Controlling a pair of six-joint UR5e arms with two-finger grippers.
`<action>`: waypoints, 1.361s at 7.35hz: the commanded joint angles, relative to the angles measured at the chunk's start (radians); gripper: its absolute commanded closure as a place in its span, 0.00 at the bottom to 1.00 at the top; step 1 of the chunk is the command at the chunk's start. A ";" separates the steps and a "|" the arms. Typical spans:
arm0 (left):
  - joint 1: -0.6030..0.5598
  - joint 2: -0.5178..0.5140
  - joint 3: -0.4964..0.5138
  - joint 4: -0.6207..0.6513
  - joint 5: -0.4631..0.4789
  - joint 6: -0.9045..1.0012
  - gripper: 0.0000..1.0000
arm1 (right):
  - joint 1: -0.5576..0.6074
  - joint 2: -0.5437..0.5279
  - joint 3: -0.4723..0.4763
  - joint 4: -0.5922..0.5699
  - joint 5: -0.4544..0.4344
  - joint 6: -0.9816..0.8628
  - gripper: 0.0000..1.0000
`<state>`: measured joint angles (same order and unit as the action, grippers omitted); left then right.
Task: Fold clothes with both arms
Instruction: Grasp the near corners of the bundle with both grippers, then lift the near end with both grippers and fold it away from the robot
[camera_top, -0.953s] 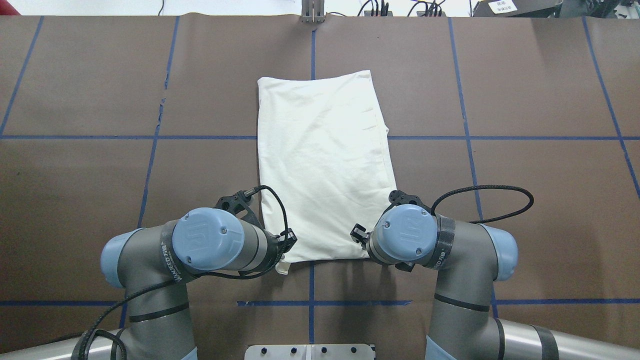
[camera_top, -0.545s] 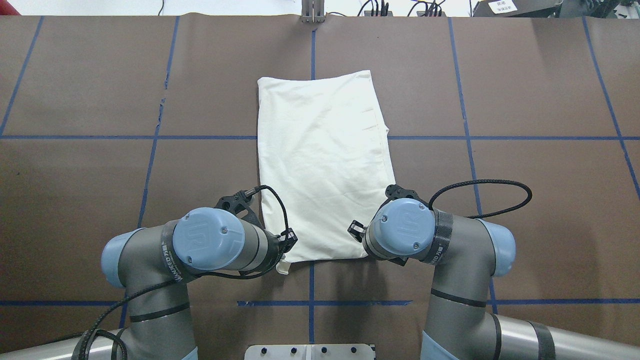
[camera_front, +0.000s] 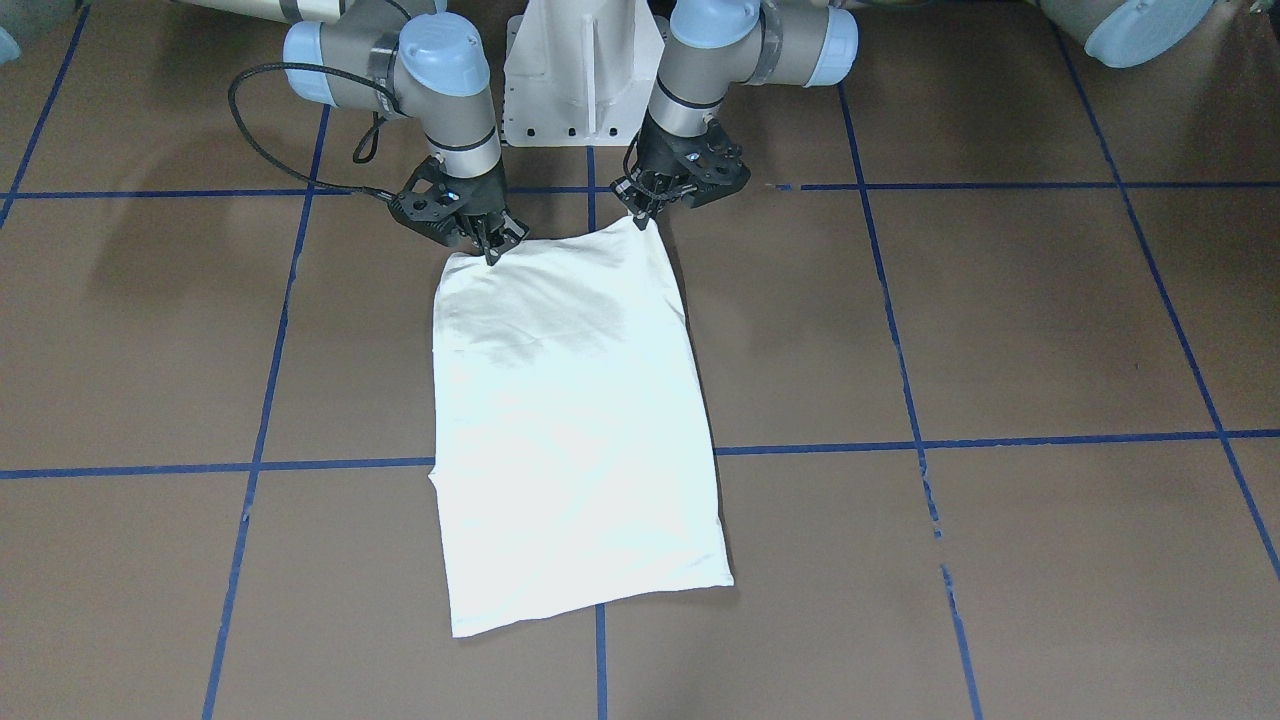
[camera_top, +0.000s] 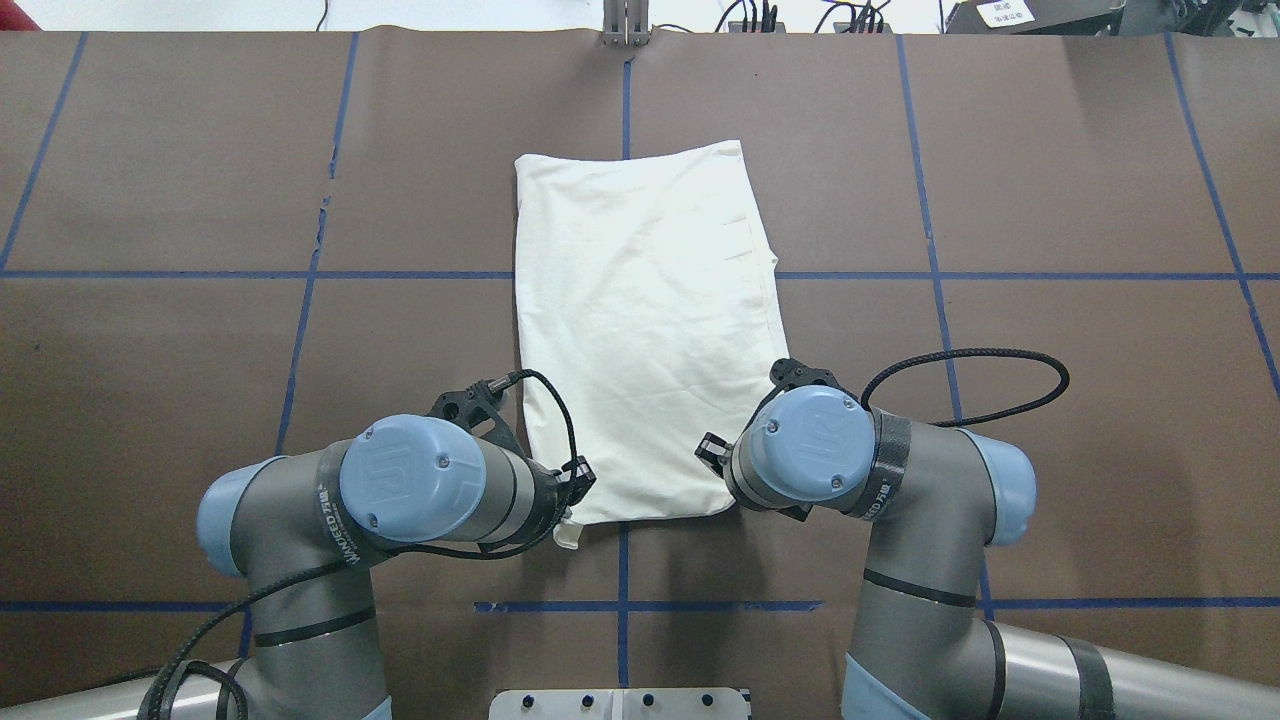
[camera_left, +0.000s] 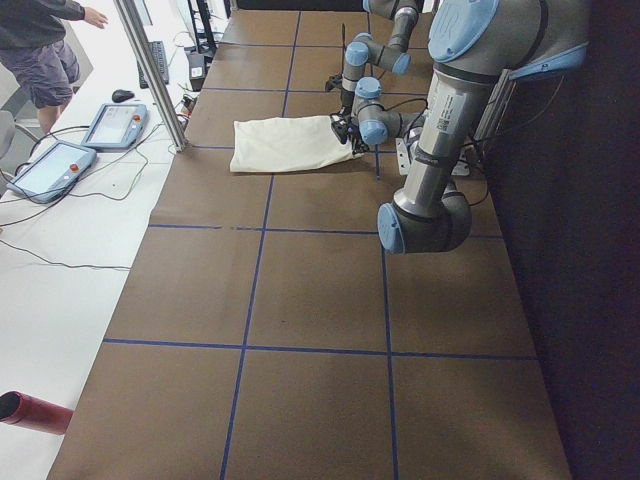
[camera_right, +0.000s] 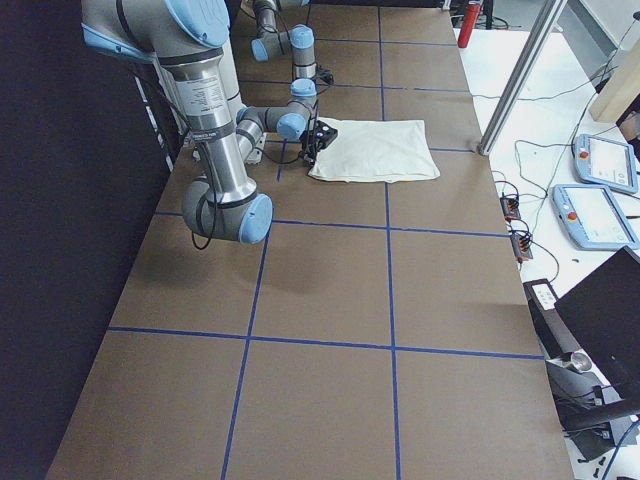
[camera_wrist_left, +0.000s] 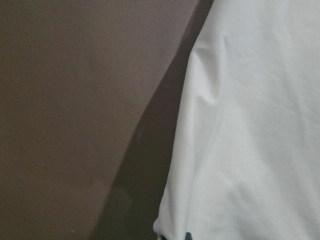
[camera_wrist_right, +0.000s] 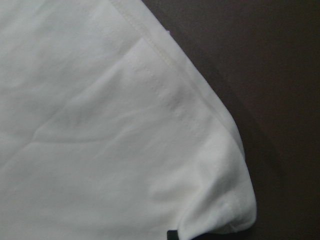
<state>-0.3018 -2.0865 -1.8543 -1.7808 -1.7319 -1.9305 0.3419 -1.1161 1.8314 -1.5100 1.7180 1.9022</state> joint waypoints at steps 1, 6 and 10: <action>0.015 0.008 -0.069 0.009 0.002 0.001 1.00 | -0.012 -0.046 0.090 0.005 0.015 -0.053 1.00; 0.093 0.045 -0.189 0.011 0.003 0.002 1.00 | -0.045 -0.097 0.194 0.072 0.008 -0.087 1.00; -0.199 -0.024 -0.090 -0.024 -0.065 0.102 1.00 | 0.318 0.080 -0.063 0.151 0.272 -0.236 1.00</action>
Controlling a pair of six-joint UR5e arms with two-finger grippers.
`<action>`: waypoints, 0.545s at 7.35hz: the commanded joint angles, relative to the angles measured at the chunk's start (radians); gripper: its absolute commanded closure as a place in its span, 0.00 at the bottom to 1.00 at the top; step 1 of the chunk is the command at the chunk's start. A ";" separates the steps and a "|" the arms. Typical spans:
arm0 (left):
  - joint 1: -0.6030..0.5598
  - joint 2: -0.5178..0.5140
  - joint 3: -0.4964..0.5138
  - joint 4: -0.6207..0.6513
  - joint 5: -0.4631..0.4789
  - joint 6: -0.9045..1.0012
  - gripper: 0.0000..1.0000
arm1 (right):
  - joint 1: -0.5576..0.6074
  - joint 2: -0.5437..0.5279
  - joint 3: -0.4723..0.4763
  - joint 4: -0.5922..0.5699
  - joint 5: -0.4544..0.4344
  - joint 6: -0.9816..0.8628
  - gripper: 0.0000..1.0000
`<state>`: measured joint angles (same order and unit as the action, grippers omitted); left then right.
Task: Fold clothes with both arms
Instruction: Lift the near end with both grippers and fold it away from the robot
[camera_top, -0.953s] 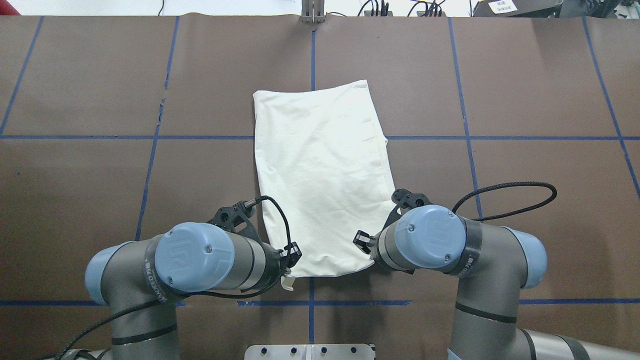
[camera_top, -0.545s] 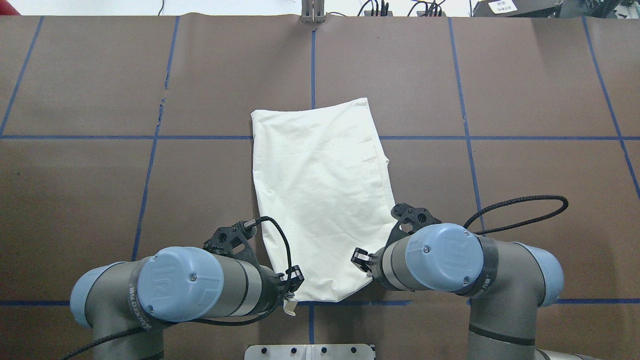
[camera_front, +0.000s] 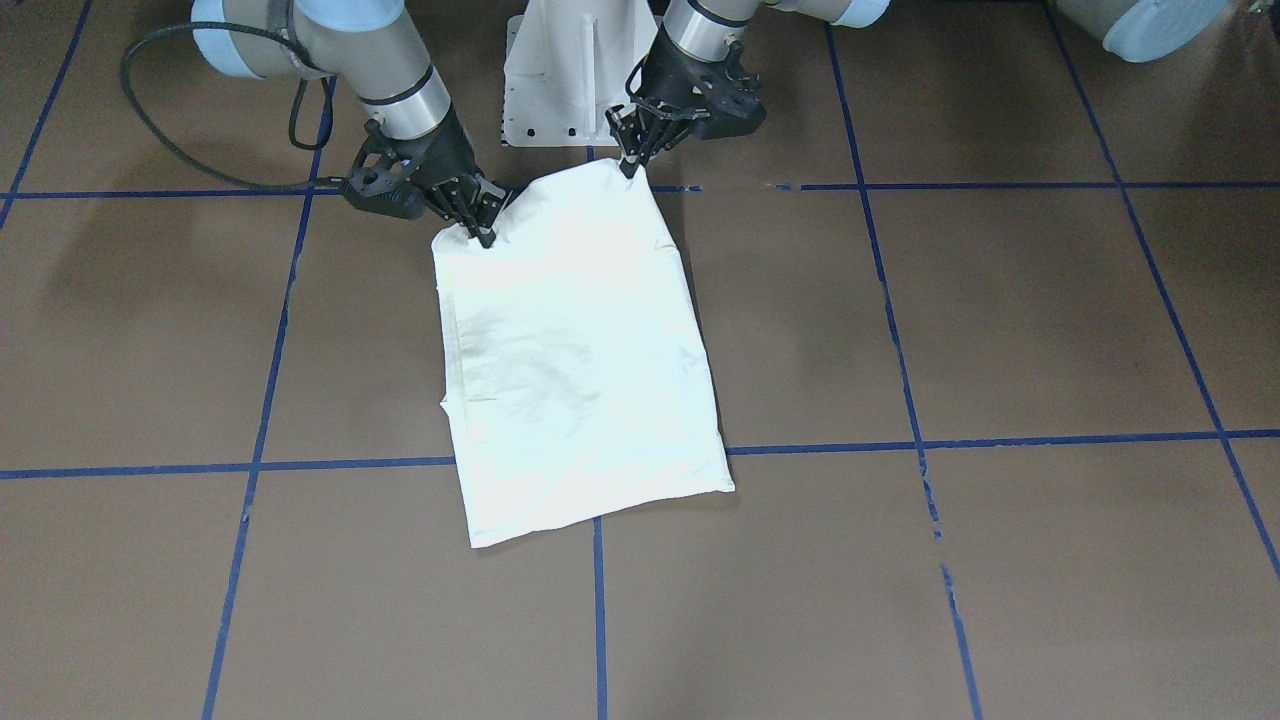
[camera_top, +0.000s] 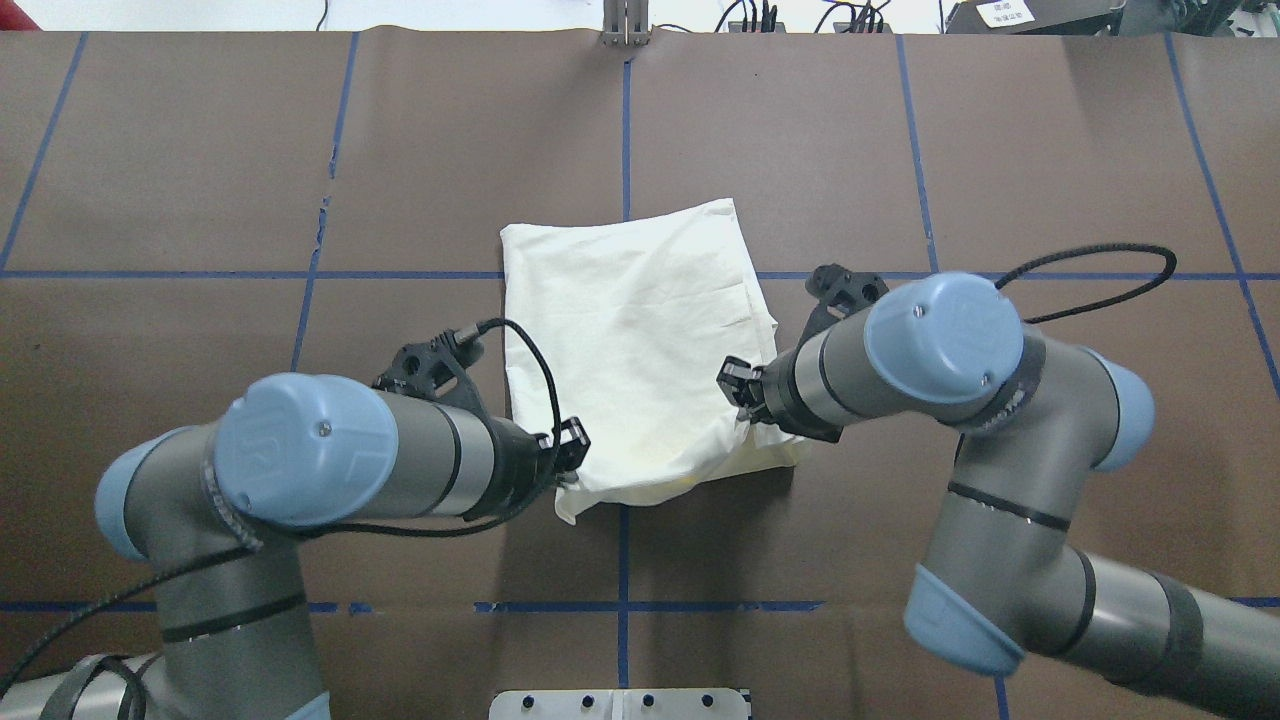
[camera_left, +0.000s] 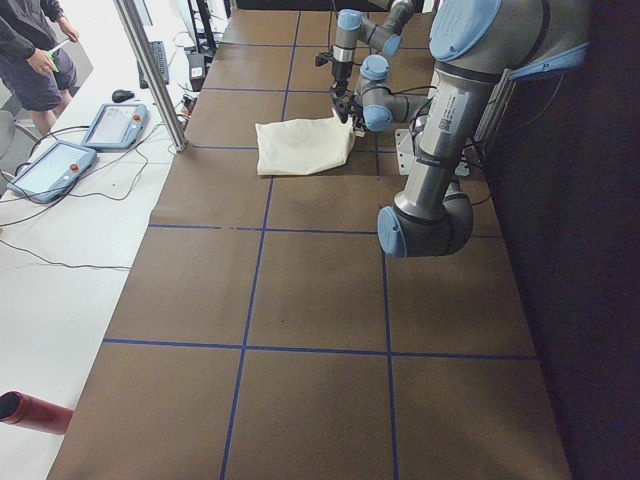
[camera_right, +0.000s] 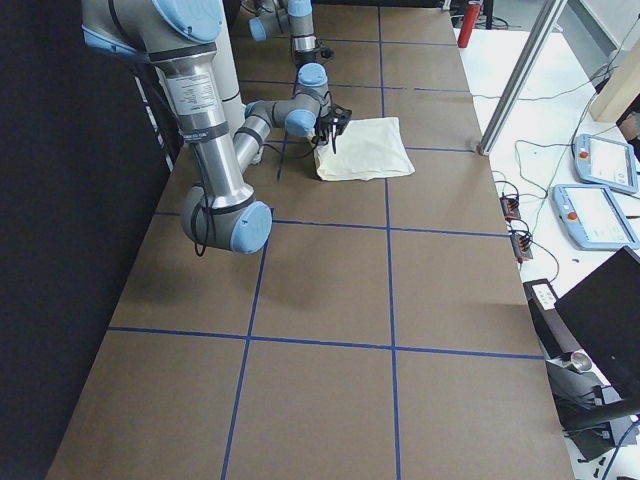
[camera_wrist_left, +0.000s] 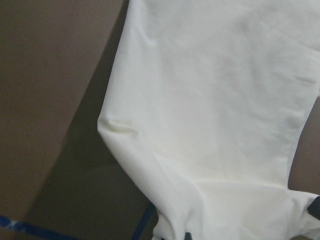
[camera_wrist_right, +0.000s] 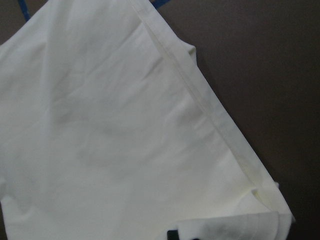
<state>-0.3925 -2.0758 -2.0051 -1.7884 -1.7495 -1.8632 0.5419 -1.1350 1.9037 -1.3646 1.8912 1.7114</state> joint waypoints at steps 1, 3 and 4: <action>-0.194 -0.097 0.221 -0.119 -0.098 0.048 1.00 | 0.189 0.247 -0.325 0.007 0.147 -0.090 1.00; -0.285 -0.144 0.514 -0.340 -0.099 0.108 1.00 | 0.245 0.406 -0.667 0.171 0.177 -0.147 1.00; -0.314 -0.159 0.591 -0.395 -0.099 0.122 1.00 | 0.248 0.409 -0.763 0.285 0.174 -0.147 1.00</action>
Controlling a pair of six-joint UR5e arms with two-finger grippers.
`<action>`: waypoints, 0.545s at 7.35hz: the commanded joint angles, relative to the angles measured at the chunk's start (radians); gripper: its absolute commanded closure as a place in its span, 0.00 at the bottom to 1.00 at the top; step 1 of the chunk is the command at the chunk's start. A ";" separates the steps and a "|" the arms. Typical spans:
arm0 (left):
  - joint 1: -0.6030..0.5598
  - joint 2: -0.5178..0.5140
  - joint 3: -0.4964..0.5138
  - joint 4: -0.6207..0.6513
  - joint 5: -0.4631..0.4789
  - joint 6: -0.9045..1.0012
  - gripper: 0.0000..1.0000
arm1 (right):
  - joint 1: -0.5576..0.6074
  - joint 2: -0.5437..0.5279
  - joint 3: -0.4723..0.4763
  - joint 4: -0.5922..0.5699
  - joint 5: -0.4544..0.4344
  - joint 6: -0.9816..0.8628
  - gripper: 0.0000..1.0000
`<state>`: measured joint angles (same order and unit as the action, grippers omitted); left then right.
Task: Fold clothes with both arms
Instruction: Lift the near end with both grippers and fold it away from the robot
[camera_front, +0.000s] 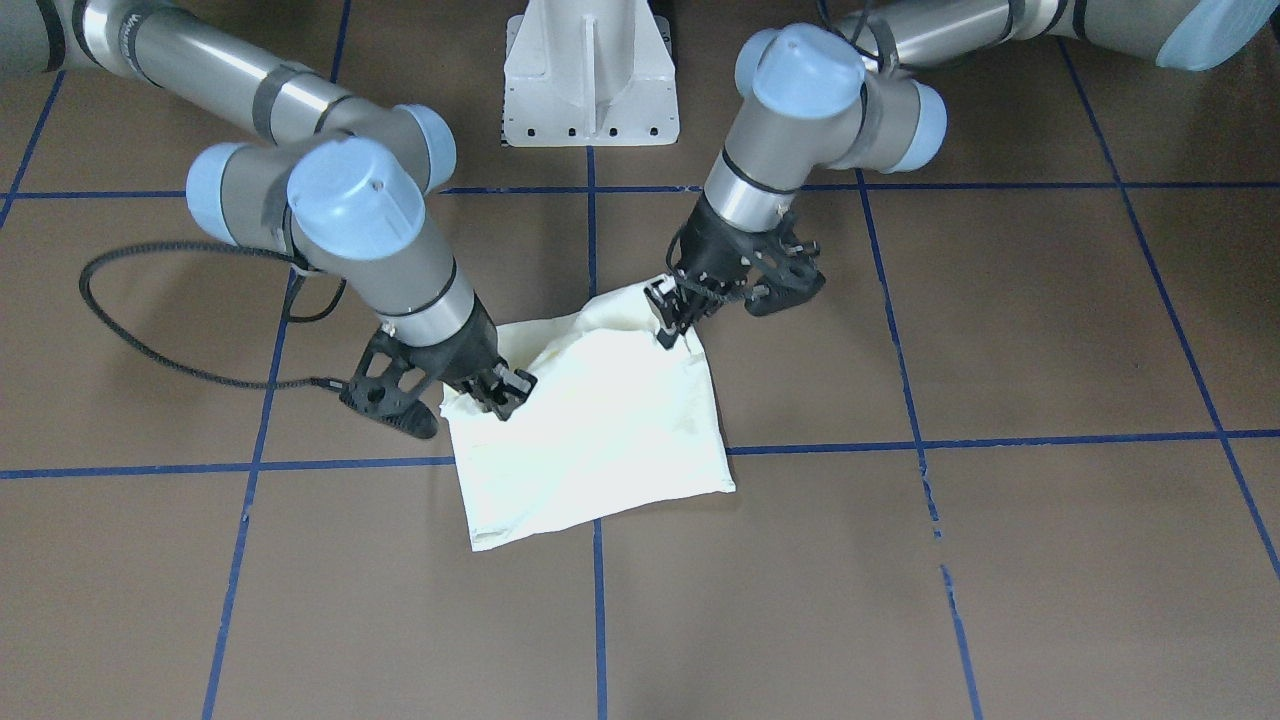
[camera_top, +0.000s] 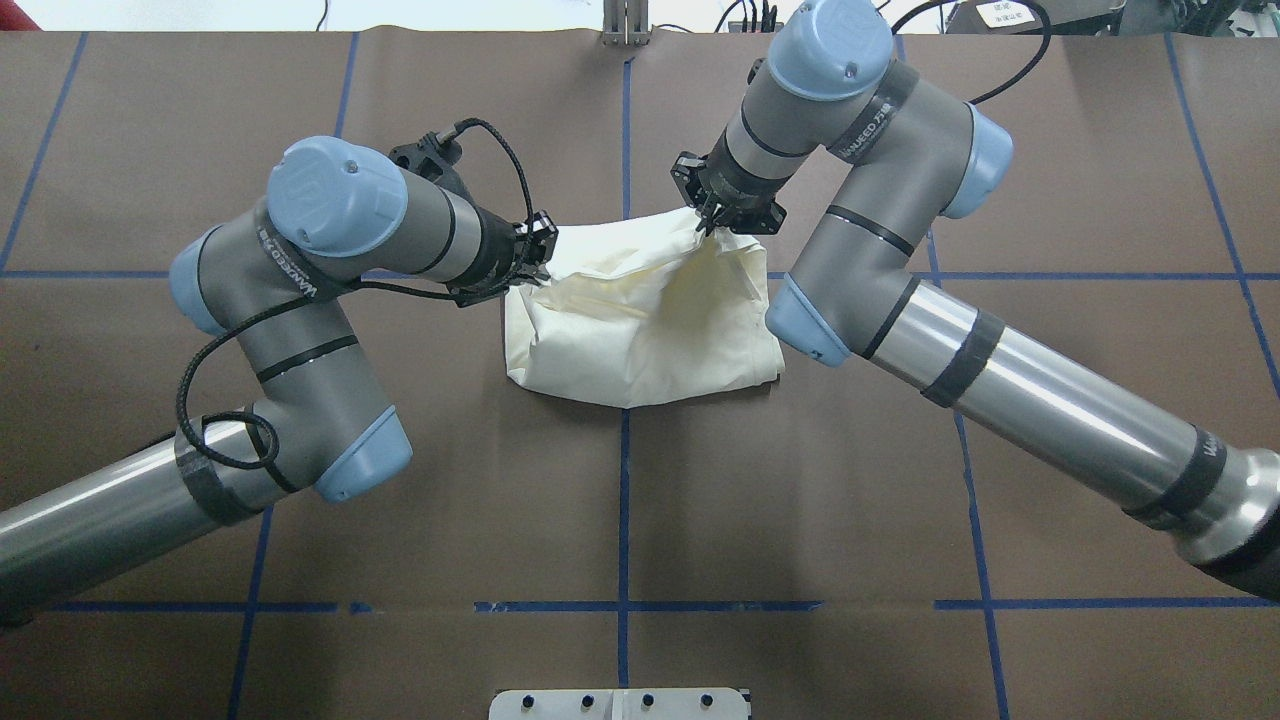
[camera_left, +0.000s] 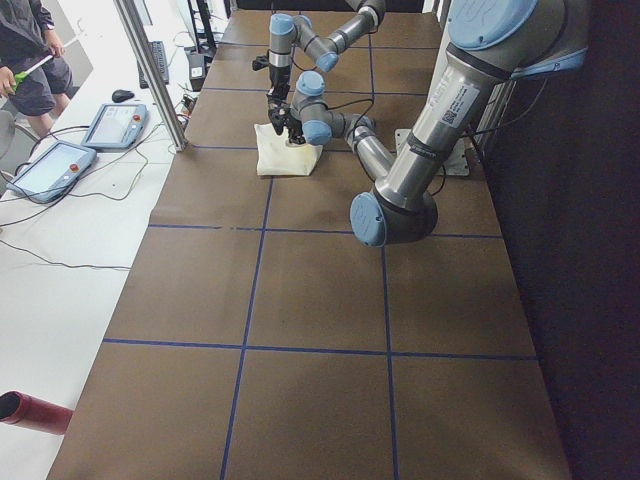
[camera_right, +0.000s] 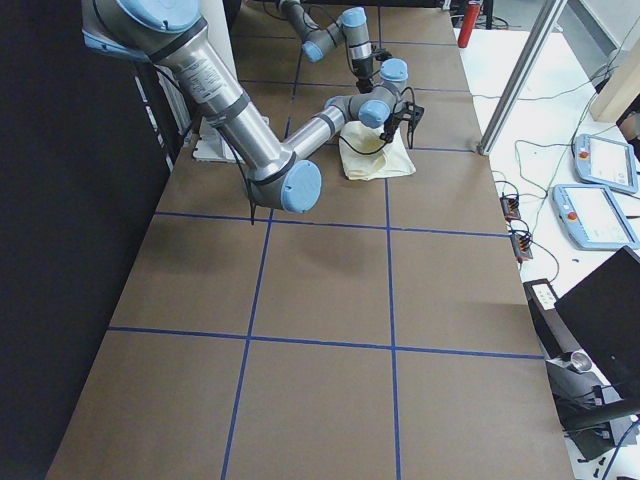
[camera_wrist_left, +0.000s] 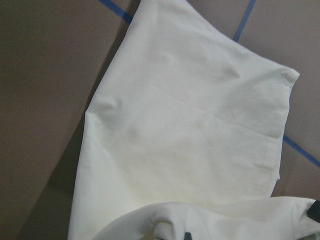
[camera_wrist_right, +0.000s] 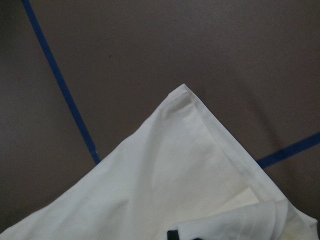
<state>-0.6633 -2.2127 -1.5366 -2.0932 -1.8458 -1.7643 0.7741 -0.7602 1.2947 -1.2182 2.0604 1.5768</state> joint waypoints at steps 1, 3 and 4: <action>-0.051 -0.027 0.141 -0.103 0.002 0.034 0.96 | 0.013 0.036 -0.172 0.146 0.000 -0.012 1.00; -0.058 -0.053 0.171 -0.142 0.020 0.046 0.00 | 0.014 0.036 -0.184 0.149 -0.005 -0.020 0.00; -0.070 -0.056 0.185 -0.148 0.023 0.064 0.00 | 0.017 0.036 -0.184 0.149 -0.003 -0.029 0.00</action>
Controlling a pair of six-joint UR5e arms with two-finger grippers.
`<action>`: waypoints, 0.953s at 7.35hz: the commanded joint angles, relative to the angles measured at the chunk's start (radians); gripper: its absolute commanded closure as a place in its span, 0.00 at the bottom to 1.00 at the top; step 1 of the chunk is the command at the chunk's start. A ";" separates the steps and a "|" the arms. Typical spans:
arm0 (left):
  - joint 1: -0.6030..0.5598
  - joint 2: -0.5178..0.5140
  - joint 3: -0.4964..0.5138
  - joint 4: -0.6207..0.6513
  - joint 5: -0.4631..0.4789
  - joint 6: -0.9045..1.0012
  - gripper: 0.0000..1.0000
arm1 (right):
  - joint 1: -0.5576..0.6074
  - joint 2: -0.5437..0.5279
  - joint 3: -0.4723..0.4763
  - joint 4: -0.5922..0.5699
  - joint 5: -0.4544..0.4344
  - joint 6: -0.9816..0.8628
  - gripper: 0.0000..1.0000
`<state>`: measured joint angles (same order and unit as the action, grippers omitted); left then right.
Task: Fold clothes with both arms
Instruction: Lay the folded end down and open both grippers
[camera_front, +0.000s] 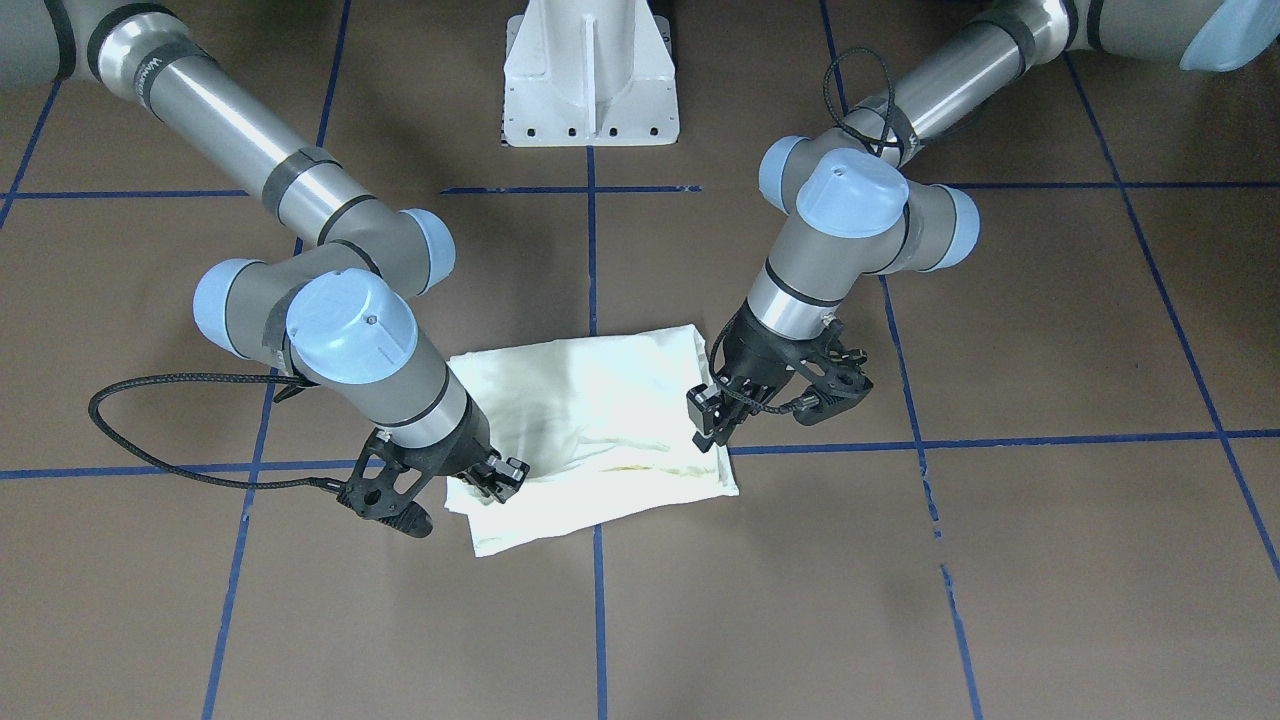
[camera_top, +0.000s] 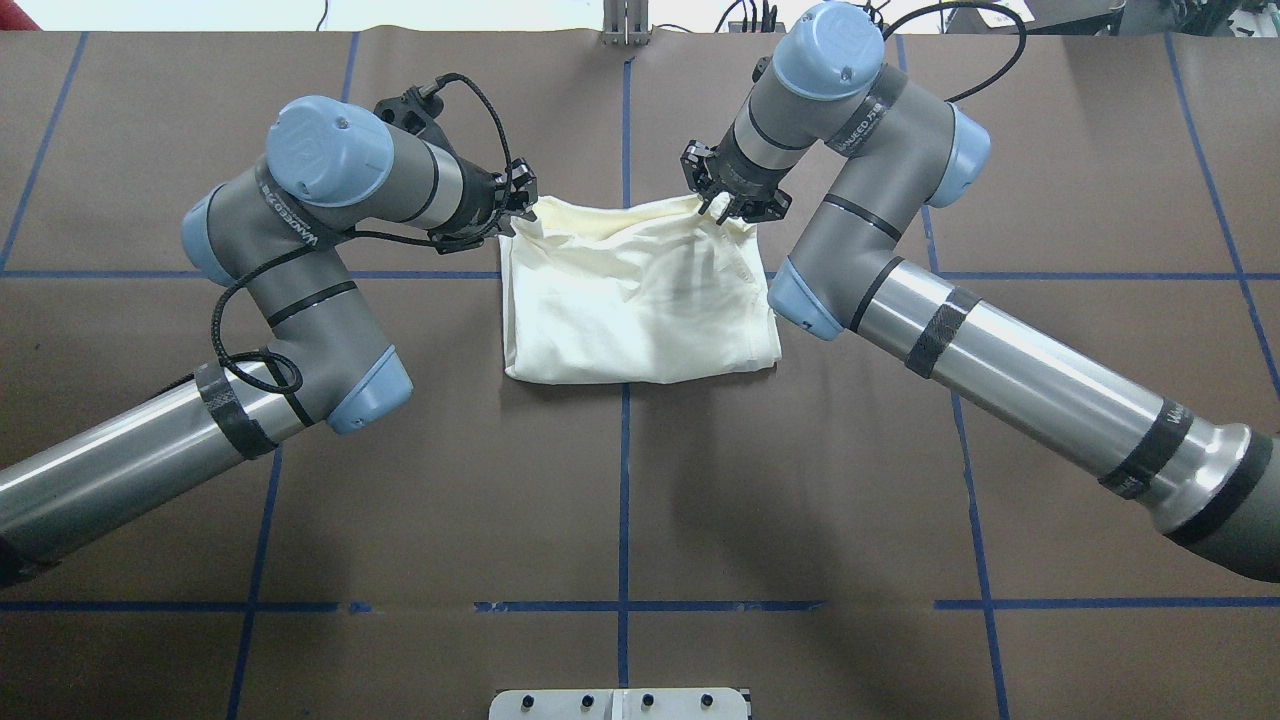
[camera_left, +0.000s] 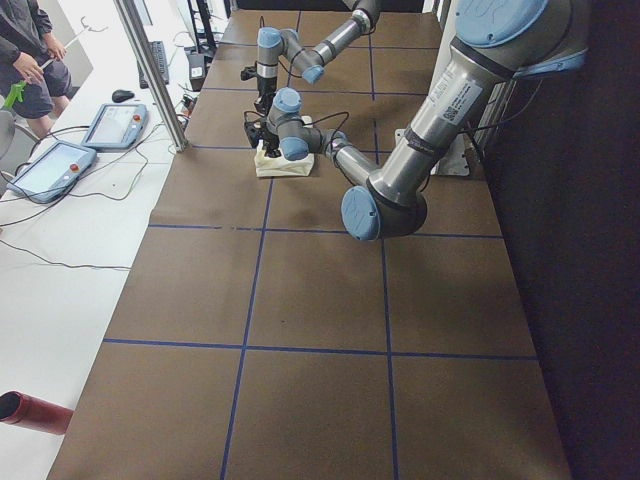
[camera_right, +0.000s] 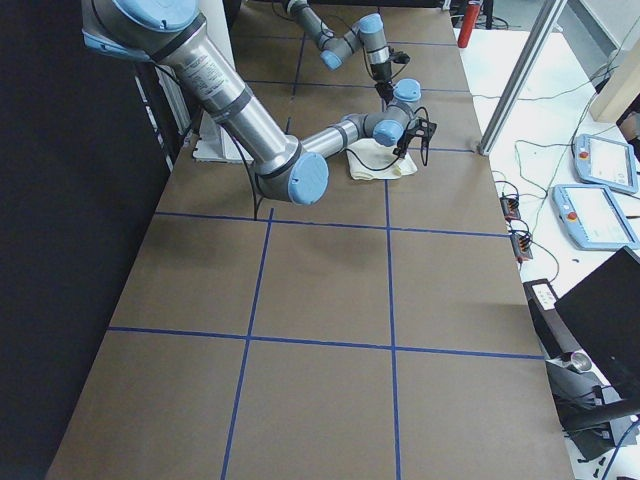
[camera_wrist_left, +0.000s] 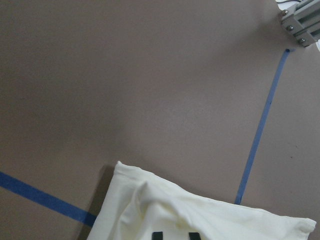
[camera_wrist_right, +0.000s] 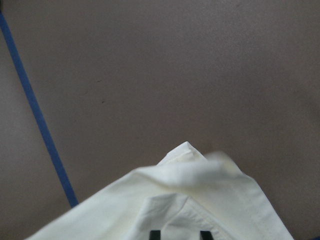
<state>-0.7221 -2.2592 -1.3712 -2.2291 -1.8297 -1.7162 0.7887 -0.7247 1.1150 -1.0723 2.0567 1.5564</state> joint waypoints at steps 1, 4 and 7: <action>-0.025 -0.008 0.033 -0.017 0.006 0.051 0.00 | 0.009 -0.001 -0.004 0.002 0.003 -0.015 0.00; -0.007 0.032 0.026 -0.136 -0.005 0.017 0.00 | 0.104 -0.015 0.011 -0.014 0.077 -0.168 0.00; 0.093 0.067 0.009 -0.255 -0.060 -0.107 0.00 | 0.165 -0.056 0.057 -0.112 0.088 -0.371 0.00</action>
<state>-0.6580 -2.2057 -1.3462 -2.4330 -1.8732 -1.7752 0.9296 -0.7681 1.1592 -1.1429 2.1414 1.2689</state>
